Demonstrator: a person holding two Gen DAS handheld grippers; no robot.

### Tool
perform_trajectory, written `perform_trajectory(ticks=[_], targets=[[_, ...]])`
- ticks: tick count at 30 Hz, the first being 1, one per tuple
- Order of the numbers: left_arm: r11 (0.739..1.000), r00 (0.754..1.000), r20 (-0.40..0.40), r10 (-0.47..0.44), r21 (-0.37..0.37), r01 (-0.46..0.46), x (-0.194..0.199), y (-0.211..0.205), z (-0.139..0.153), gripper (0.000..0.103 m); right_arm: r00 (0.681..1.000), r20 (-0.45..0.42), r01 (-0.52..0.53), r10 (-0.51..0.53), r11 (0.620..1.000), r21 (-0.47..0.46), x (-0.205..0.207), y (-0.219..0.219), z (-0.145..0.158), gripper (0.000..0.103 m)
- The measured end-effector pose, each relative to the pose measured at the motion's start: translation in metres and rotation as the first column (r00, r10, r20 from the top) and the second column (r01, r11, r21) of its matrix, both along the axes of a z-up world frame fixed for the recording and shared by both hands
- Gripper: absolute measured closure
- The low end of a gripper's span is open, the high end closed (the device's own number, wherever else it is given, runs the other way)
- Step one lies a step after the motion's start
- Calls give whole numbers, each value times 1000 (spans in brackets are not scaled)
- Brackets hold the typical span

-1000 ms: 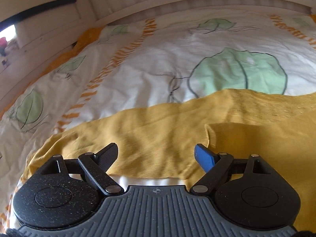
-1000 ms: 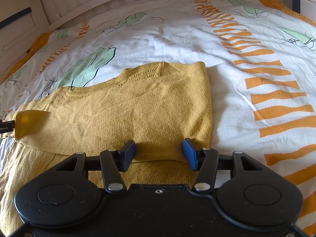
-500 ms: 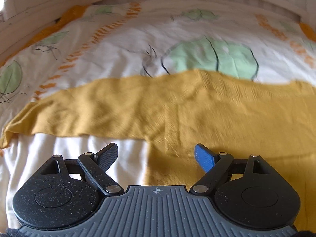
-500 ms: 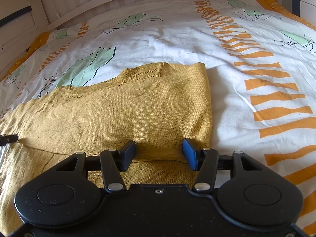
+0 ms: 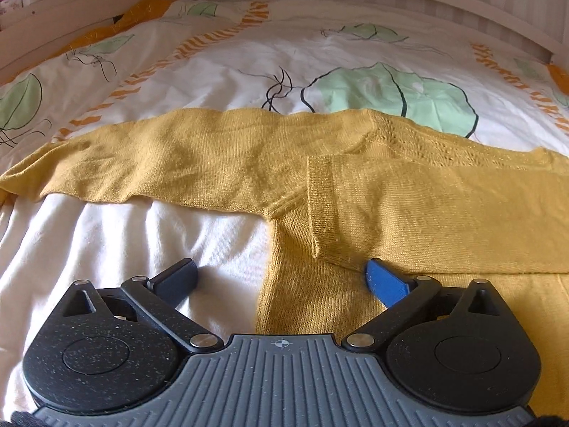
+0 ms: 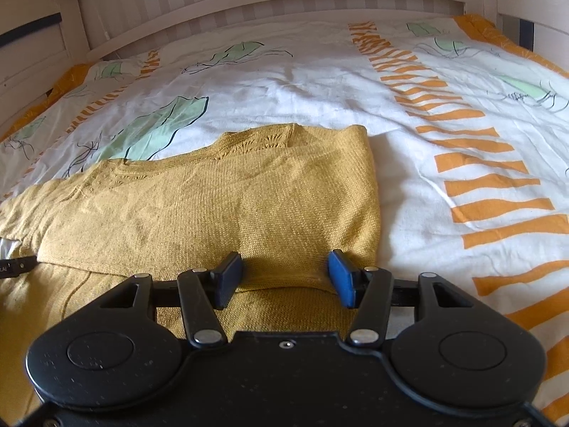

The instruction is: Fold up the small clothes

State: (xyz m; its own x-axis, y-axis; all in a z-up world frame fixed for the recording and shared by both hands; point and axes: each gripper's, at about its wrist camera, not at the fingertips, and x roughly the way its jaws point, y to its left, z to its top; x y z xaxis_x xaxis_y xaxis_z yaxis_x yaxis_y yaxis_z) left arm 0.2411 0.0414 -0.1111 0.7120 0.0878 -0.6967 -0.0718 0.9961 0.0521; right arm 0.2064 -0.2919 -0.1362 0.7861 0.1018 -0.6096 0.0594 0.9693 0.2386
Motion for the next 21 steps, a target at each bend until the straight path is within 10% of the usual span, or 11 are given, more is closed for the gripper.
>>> perform_trajectory(ticks=[21], targets=[[995, 998, -51, -29, -95, 24, -82, 75, 42, 4, 989, 32, -145, 144, 989, 18, -83, 67, 42, 18]])
